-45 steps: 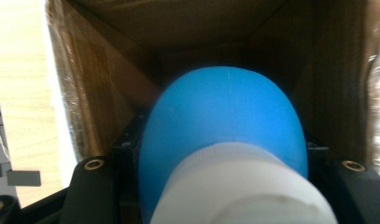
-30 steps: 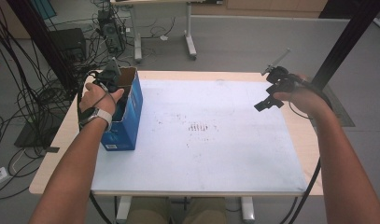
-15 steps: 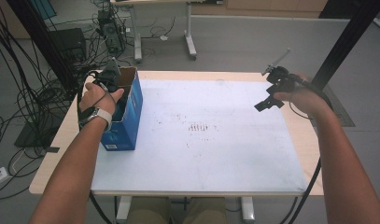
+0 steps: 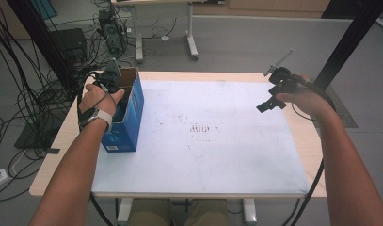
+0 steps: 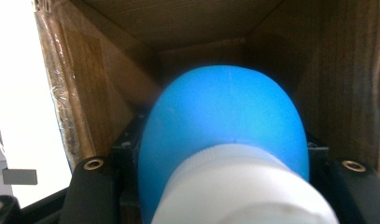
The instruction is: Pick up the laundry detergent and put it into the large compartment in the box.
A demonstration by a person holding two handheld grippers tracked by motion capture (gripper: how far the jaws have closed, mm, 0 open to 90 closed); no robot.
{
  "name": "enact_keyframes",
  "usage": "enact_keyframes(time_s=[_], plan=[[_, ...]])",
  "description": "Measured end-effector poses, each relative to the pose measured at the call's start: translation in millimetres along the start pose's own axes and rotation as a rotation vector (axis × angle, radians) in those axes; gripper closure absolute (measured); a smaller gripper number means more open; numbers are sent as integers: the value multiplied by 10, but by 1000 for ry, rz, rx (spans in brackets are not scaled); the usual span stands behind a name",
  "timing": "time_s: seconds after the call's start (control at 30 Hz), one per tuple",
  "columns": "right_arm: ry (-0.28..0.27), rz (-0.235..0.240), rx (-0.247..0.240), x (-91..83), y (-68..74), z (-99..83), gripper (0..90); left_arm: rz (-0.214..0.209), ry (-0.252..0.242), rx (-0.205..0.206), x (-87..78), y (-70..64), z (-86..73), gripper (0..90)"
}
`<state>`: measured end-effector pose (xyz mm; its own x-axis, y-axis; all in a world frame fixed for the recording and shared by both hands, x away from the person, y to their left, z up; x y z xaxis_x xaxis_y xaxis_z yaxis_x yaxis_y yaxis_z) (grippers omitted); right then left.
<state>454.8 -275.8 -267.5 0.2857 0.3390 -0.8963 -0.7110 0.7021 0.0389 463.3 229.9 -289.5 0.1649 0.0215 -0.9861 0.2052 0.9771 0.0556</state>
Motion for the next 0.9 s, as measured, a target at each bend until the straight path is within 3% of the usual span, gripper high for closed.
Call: enact_keyframes(time_s=[0.9], plan=[[-3,-2,-2,-11,16,-5,65,-1,1,2,-2,-1,-14,380]])
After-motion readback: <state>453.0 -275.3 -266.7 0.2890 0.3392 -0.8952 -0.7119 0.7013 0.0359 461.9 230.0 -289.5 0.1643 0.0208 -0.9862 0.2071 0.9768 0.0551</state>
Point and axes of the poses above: each handheld gripper's, and its own axes: x roughly forward along the jaws, z roughly out of its top, y roughly to its left, the point moved 1 cm from there along x, roughly forward along the jaws, and after that the axes turned 7 degrees about x, right-handed, at the moved point
